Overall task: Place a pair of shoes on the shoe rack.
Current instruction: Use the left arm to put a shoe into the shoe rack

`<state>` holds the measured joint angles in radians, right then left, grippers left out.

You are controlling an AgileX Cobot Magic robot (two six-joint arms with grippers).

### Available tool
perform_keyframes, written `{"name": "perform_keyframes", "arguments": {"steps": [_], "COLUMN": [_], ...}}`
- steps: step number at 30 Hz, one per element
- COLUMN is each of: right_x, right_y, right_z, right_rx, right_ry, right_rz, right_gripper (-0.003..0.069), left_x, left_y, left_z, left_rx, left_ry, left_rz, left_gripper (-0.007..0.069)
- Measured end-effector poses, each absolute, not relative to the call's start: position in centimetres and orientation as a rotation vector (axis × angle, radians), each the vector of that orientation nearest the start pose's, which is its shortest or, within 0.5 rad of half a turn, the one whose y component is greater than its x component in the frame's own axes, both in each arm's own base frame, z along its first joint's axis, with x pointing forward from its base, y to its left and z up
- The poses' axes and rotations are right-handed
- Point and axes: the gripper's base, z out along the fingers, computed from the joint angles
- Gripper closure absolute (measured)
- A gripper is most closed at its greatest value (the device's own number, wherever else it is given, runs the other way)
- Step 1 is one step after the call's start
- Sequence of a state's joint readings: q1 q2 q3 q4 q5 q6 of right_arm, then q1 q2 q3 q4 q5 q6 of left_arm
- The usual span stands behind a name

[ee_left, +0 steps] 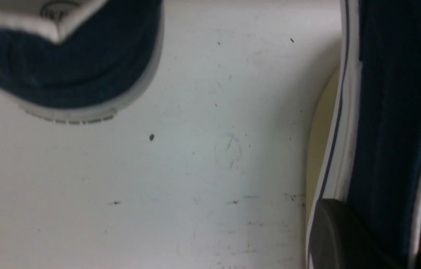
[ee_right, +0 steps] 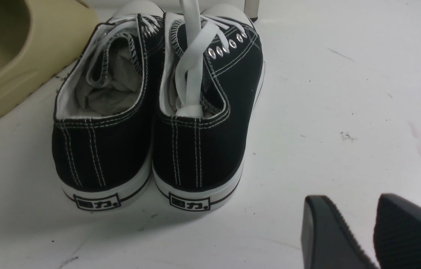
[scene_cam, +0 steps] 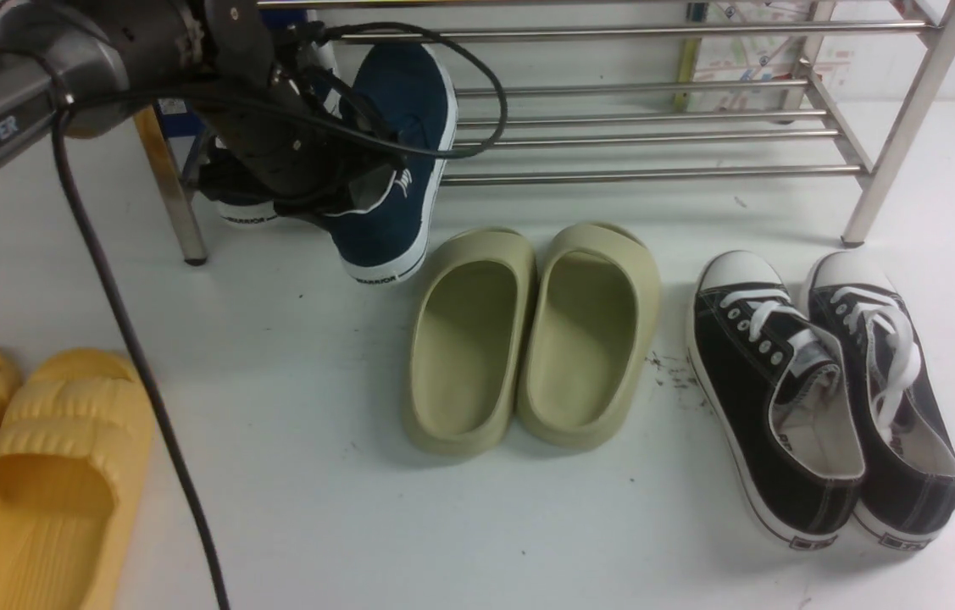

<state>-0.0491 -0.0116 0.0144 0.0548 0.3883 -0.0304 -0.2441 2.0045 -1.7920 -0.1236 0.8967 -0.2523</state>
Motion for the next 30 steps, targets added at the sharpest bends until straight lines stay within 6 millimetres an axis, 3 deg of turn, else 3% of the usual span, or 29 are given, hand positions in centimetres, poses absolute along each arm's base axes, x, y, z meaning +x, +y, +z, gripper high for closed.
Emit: {"name": "perform_keyframes", "arguments": {"steps": [11, 30], "right_x": [5.2, 5.2], "right_y": [-0.1, -0.1], "right_z": [17.4, 17.4], "right_rx": [0.051, 0.051], "right_ry": [1.873, 1.873], "right_rz": [0.0, 0.001], "right_gripper": [0.042, 0.042], "left_x": [47.6, 49.0], "left_y": [-12.2, -11.7], "left_z": [26.3, 24.9], "left_rx": [-0.088, -0.193], "left_ry": [2.607, 2.565], "left_rz": [-0.251, -0.175], "left_gripper": [0.0618, 0.0603]}}
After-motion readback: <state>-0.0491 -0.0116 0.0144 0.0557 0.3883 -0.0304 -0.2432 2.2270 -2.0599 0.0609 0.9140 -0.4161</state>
